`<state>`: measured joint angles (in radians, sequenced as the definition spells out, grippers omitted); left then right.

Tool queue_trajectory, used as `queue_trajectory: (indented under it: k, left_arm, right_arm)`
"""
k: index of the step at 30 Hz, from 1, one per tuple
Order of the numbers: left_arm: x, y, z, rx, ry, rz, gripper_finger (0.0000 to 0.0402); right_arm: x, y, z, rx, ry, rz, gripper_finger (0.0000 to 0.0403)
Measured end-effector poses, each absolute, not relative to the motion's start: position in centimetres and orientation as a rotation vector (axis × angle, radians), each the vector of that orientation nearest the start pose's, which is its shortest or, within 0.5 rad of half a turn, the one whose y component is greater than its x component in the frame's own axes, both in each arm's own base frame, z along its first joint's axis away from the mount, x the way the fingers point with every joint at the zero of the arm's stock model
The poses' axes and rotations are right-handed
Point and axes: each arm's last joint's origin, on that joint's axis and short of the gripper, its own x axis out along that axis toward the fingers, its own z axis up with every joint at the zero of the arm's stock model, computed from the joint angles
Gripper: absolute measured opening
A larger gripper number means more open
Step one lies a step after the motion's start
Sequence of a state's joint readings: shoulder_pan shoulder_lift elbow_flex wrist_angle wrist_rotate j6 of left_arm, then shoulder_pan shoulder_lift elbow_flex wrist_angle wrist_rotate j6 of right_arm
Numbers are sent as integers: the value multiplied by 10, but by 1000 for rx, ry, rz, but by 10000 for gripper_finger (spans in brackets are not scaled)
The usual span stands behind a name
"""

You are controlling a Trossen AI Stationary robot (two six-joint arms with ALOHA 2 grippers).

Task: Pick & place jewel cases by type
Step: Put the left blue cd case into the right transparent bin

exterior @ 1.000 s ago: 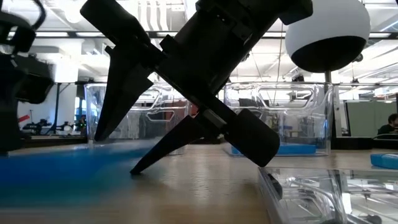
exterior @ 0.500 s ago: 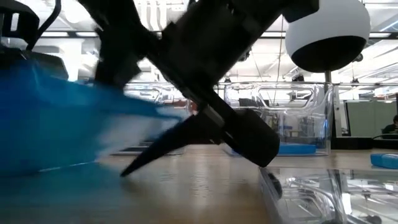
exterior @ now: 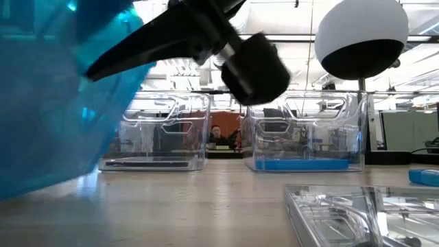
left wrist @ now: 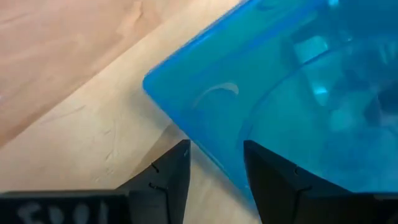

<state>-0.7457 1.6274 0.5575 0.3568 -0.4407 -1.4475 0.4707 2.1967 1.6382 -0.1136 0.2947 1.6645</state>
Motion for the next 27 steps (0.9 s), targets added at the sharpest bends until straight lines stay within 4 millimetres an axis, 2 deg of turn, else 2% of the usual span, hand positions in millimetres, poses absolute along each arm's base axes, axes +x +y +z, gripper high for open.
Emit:
queue_trajectory:
  k: [3,6,9,12,14,16,19,21,24,27]
  left_arm:
    - [209,-179,125,-976,623,180,133]
    - [206,-179,135,-957,535,200,133]
    - [202,-180,146,-948,456,206,133]
    - [196,-181,154,-914,439,186,133]
    - [194,-180,162,-925,417,168,133]
    - [193,-179,168,-930,399,155,133]
    - [192,-179,172,-935,393,144,133]
    - [192,-178,178,-953,369,140,133]
    - [191,-176,186,-969,322,154,133]
    - [190,-174,196,-992,270,167,133]
  right_arm:
    - [432,213,189,1343,610,-421,56]
    - [420,209,208,1304,625,-453,22]
    - [401,204,241,1272,602,-491,14]
    - [375,195,286,1247,491,-543,14]
    - [352,183,313,1199,417,-610,14]
    - [332,170,329,1158,387,-685,14]
    - [309,142,340,1080,461,-807,13]
    - [300,122,339,1052,582,-904,13]
    - [299,99,327,994,694,-1003,13]
    - [304,79,323,961,734,-1023,13]
